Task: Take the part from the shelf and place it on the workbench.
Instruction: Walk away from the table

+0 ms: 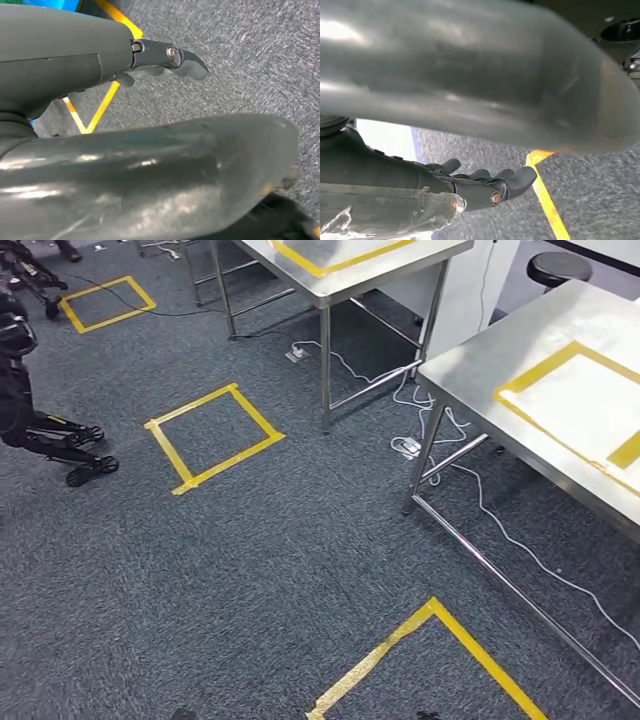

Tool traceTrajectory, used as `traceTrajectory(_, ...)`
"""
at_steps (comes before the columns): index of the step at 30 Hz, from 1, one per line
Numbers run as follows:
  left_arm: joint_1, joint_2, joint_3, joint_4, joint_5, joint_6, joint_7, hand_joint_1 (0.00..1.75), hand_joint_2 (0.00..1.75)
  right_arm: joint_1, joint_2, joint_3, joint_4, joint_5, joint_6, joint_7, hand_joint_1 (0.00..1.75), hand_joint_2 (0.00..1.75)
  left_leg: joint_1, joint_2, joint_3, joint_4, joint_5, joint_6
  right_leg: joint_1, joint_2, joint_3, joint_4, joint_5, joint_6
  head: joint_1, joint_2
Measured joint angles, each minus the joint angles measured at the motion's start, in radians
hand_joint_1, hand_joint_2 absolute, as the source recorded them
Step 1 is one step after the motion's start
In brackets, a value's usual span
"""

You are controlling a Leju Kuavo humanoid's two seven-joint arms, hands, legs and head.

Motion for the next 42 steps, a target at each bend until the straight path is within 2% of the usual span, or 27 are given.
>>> traceTrajectory(1,-0.002,0.0,0.0,0.0,-0.001,-0.002,0.0,0.0,0.0,0.0,0.0,0.0,0.0,0.0,0.0,0.0,0.0,0.0,-0.002,0.012,0.016,-0.03,0.003,0.006,0.003,-0.011,0.001,0.0,-0.003,0.005,0.001,0.0)
traceTrajectory(3,-0.002,0.003,0.0,0.0,-0.003,-0.004,0.001,0.0,0.0,-0.003,0.0,0.0,0.0,0.001,0.0,-0.001,0.0,0.0,-0.004,-0.006,0.018,-0.04,0.001,0.02,0.005,-0.032,0.008,-0.003,-0.008,0.015,0.003,0.0)
traceTrajectory(4,0.0,0.004,0.0,0.0,-0.003,-0.003,0.001,0.0,0.0,-0.005,0.001,0.0,0.0,0.001,0.0,-0.001,0.0,0.0,-0.003,-0.017,0.018,-0.042,0.002,0.026,0.003,-0.029,0.011,0.0,-0.013,0.02,0.004,0.0)
traceTrajectory(6,0.003,0.007,0.001,0.0,-0.005,-0.003,0.001,0.0,0.0,-0.007,0.002,0.0,0.0,0.001,0.0,-0.003,0.0,0.0,0.0,-0.038,0.019,-0.044,0.006,0.037,-0.002,0.015,-0.009,0.054,-0.05,0.029,0.009,0.0)
traceTrajectory(8,0.001,0.008,0.001,0.0,-0.008,-0.003,0.001,0.0,0.0,-0.005,0.002,0.0,0.0,0.001,0.0,-0.004,0.0,0.0,0.002,-0.061,0.019,-0.044,0.007,0.044,-0.004,0.069,-0.072,0.189,-0.115,0.031,0.015,0.0)
traceTrajectory(9,0.0,0.008,0.001,0.0,-0.009,-0.003,0.001,0.0,0.0,-0.003,0.002,0.0,0.0,0.001,0.0,-0.005,0.0,0.0,0.002,-0.075,0.019,-0.044,0.007,0.046,-0.004,0.079,-0.107,0.255,-0.138,0.032,0.017,0.0)
traceTrajectory(10,0.0,0.009,0.001,0.0,-0.009,-0.003,0.001,0.0,0.0,-0.001,0.002,0.0,0.0,0.001,0.0,-0.004,0.0,0.0,0.002,-0.089,0.02,-0.044,0.007,0.047,-0.004,0.083,-0.13,0.294,-0.144,0.031,0.018,0.0)
traceTrajectory(11,0.0,0.009,0.001,0.0,-0.009,-0.003,0.001,0.0,0.0,0.0,0.002,0.0,0.0,0.001,0.0,-0.004,0.0,0.0,0.002,-0.105,0.021,-0.044,0.007,0.046,-0.004,0.086,-0.134,0.291,-0.127,0.03,0.019,0.0)
traceTrajectory(12,0.001,0.01,0.001,0.0,-0.009,-0.003,0.001,0.0,0.0,0.002,0.002,0.0,0.0,0.001,0.0,-0.004,0.0,0.0,0.002,-0.12,0.022,-0.044,0.008,0.045,-0.006,0.09,-0.119,0.248,-0.093,0.029,0.019,0.0)
traceTrajectory(14,0.001,0.01,0.002,0.0,-0.01,-0.003,0.001,0.0,0.0,0.002,0.002,0.0,0.001,0.0,0.0,-0.004,0.0,0.0,0.003,-0.15,0.022,-0.041,0.008,0.038,-0.014,0.131,-0.059,0.107,-0.021,0.03,0.02,0.0)
traceTrajectory(15,0.0,0.011,0.002,0.0,-0.011,-0.003,0.001,0.0,0.0,0.002,0.003,0.0,0.001,0.0,0.0,-0.005,0.0,0.0,0.002,-0.163,0.02,-0.04,0.008,0.032,-0.018,0.153,-0.036,0.053,-0.002,0.028,0.02,0.0)
traceTrajectory(17,0.0,0.012,0.002,0.0,-0.012,-0.005,0.001,0.0,0.0,0.0,0.005,0.0,0.001,0.0,0.0,-0.006,0.0,0.0,0.004,-0.184,0.014,-0.042,0.013,0.018,-0.018,0.172,-0.019,0.016,0.004,0.02,0.021,0.0)
traceTrajectory(18,0.002,0.012,0.002,0.0,-0.012,-0.007,0.001,0.0,0.0,-0.001,0.005,0.0,0.001,0.0,0.001,-0.006,0.0,0.0,0.007,-0.193,0.012,-0.045,0.017,0.011,-0.015,0.161,-0.018,0.016,0.007,0.012,0.02,0.0)
traceTrajectory(20,0.006,0.013,0.002,0.0,-0.012,-0.012,0.0,0.0,0.0,-0.003,0.006,0.0,0.001,-0.002,0.002,-0.006,0.0,0.0,0.008,-0.166,0.003,-0.035,0.009,0.002,-0.012,0.139,-0.018,0.012,0.013,-0.004,0.018,0.0)
traceTrajectory(21,0.006,0.013,0.002,0.0,-0.012,-0.014,-0.001,0.0,0.0,-0.003,0.006,0.0,0.002,-0.002,0.003,-0.006,0.0,0.0,0.007,-0.138,-0.012,-0.006,-0.011,0.0,-0.012,0.126,-0.018,0.01,0.015,-0.01,0.015,0.0)
traceTrajectory(23,0.002,0.013,0.002,0.0,-0.012,-0.017,-0.004,0.0,0.0,0.0,0.006,0.0,0.002,-0.003,0.004,-0.007,0.0,0.0,0.004,-0.085,-0.069,0.111,-0.077,-0.003,-0.008,0.097,-0.019,0.009,0.015,-0.019,0.011,0.0)
traceTrajectory(25,0.001,0.012,0.002,0.0,-0.011,-0.021,-0.007,0.0,0.0,0.003,0.006,0.0,0.002,-0.003,0.004,-0.007,0.0,0.0,0.004,-0.075,-0.122,0.224,-0.121,-0.005,-0.004,0.065,-0.021,0.009,0.013,-0.022,0.01,0.0)
traceTrajectory(26,0.002,0.012,0.002,0.0,-0.01,-0.023,-0.007,0.0,0.0,0.003,0.006,0.0,0.002,-0.002,0.004,-0.007,0.0,0.0,0.004,-0.074,-0.126,0.238,-0.116,-0.004,-0.003,0.05,-0.021,0.009,0.013,-0.022,0.01,0.0)
traceTrajectory(28,0.004,0.011,0.002,0.0,-0.009,-0.027,-0.008,0.0,0.0,0.001,0.007,0.0,0.002,-0.001,0.004,-0.007,0.0,0.0,0.003,-0.06,-0.077,0.157,-0.063,0.0,-0.002,0.025,-0.018,0.009,0.011,-0.021,0.01,0.0)
traceTrajectory(30,0.001,0.011,0.002,0.0,-0.009,-0.029,-0.008,0.0,0.0,0.0,0.006,0.0,0.002,0.0,0.004,-0.007,0.0,0.0,-0.003,-0.009,-0.003,0.027,-0.016,0.007,0.003,0.005,-0.015,0.011,0.006,-0.013,0.009,0.0)
traceTrajectory(32,-0.003,0.011,0.002,0.0,-0.009,-0.032,-0.008,0.0,0.0,0.0,0.006,0.0,0.002,0.0,0.004,-0.008,0.0,0.0,-0.01,0.017,0.028,-0.035,-0.007,0.016,0.009,-0.017,-0.011,0.011,0.001,-0.003,0.01,0.0)
traceTrajectory(34,-0.001,0.011,0.002,0.0,-0.009,-0.034,-0.008,0.0,0.0,-0.003,0.006,0.0,0.002,0.0,0.005,-0.009,0.0,0.0,-0.01,-0.007,0.027,-0.043,-0.006,0.027,0.007,-0.035,-0.005,0.008,-0.002,0.008,0.013,0.0)
traceTrajectory(36,0.002,0.012,0.002,0.0,-0.009,-0.035,-0.008,0.0,0.0,-0.006,0.007,0.0,0.002,0.0,0.005,-0.01,0.0,0.0,-0.006,-0.029,0.029,-0.047,-0.002,0.038,0.003,0.0,-0.013,0.039,-0.028,0.019,0.017,0.0)
traceTrajectory(38,0.0,0.011,0.003,0.0,-0.009,-0.036,-0.008,0.0,0.0,-0.006,0.007,0.0,0.002,0.001,0.005,-0.01,0.0,0.0,-0.003,-0.053,0.03,-0.049,0.001,0.046,-0.001,0.06,-0.064,0.155,-0.089,0.026,0.024,0.0)
traceTrajectory(40,-0.002,0.011,0.003,0.0,-0.009,-0.037,-0.008,0.0,0.0,-0.004,0.007,0.0,0.002,0.001,0.006,-0.01,0.0,0.0,-0.003,-0.08,0.029,-0.049,0.002,0.05,-0.001,0.081,-0.128,0.283,-0.135,0.028,0.027,0.0)
traceTrajectory(41,-0.001,0.011,0.003,0.0,-0.009,-0.037,-0.008,0.0,0.0,-0.003,0.007,0.0,0.003,0.001,0.006,-0.01,0.0,0.0,-0.003,-0.095,0.029,-0.049,0.002,0.05,-0.001,0.084,-0.143,0.304,-0.131,0.028,0.028,0.0)
traceTrajectory(42,0.0,0.011,0.003,0.0,-0.009,-0.037,-0.008,0.0,0.0,-0.002,0.007,0.0,0.003,0.001,0.006,-0.01,0.0,0.0,-0.003,-0.111,0.03,-0.048,0.003,0.049,-0.002,0.087,-0.138,0.284,-0.107,0.027,0.028,0.0)
